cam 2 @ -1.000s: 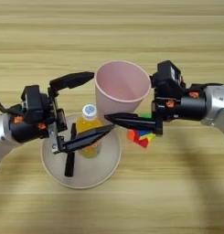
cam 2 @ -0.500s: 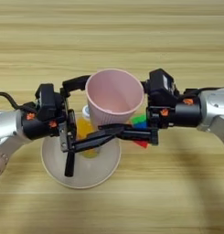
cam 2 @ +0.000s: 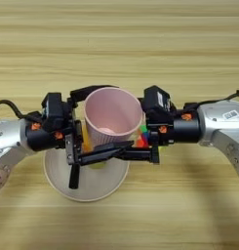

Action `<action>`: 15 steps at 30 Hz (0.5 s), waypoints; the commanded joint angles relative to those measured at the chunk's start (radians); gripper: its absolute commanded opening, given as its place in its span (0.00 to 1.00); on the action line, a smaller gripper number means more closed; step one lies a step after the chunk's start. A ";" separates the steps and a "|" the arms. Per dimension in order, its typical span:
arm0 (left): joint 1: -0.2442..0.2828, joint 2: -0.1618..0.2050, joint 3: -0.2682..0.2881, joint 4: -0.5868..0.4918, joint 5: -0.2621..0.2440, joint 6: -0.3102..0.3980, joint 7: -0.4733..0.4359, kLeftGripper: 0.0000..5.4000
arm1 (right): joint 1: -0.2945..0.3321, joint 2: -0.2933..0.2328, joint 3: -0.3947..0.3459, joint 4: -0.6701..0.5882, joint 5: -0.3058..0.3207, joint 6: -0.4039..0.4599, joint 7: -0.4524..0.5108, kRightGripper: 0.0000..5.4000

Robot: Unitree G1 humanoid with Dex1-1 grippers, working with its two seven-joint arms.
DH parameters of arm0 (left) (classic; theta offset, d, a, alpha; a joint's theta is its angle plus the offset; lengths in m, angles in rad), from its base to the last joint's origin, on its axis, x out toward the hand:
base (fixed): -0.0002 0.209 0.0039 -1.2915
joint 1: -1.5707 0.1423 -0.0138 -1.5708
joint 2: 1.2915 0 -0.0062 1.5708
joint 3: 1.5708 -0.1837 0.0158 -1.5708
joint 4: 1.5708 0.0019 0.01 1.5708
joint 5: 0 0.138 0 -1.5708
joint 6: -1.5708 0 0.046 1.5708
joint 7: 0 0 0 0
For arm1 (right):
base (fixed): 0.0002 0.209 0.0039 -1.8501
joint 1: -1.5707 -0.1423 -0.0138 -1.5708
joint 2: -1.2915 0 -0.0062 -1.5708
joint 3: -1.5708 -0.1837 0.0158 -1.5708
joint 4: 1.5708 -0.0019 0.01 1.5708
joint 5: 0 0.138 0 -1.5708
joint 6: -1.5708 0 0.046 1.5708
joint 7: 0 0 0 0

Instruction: Move the objects on the table

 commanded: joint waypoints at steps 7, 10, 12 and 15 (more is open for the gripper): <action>-0.014 -0.014 -0.003 0.006 0.005 0.000 -0.003 0.84 | 0.000 0.002 0.021 -0.005 0.000 -0.003 -0.002 0.77; -0.012 -0.015 -0.002 0.007 0.006 -0.001 -0.003 0.83 | -0.001 0.002 0.019 -0.008 0.001 -0.003 -0.003 0.76; -0.011 -0.015 -0.003 0.008 0.006 -0.002 -0.003 0.83 | -0.002 0.001 0.015 -0.009 0.003 -0.004 -0.003 0.76; -0.010 -0.016 -0.004 0.009 0.009 -0.004 -0.003 0.83 | -0.002 0.000 0.011 -0.008 0.005 -0.006 -0.002 0.76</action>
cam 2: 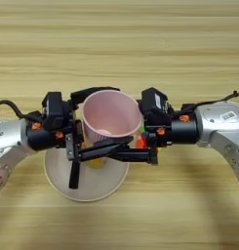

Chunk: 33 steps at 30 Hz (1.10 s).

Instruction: Move the objects on the table

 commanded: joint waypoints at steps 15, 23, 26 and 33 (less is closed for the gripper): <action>-0.009 -0.014 -0.004 0.012 0.022 -0.019 -0.008 0.83 | 0.004 -0.001 -0.010 0.001 0.002 -0.018 0.014 0.96; -0.006 -0.010 0.001 0.018 0.029 -0.032 -0.010 0.83 | -0.001 0.008 -0.006 0.013 -0.005 -0.028 0.011 1.00; -0.005 -0.010 0.002 0.018 0.031 -0.035 -0.011 0.83 | 0.000 0.008 -0.007 0.016 -0.004 -0.033 0.010 1.00; 0.005 -0.002 0.015 0.002 0.034 -0.042 -0.004 0.83 | 0.004 0.005 -0.042 0.024 0.015 -0.048 0.015 1.00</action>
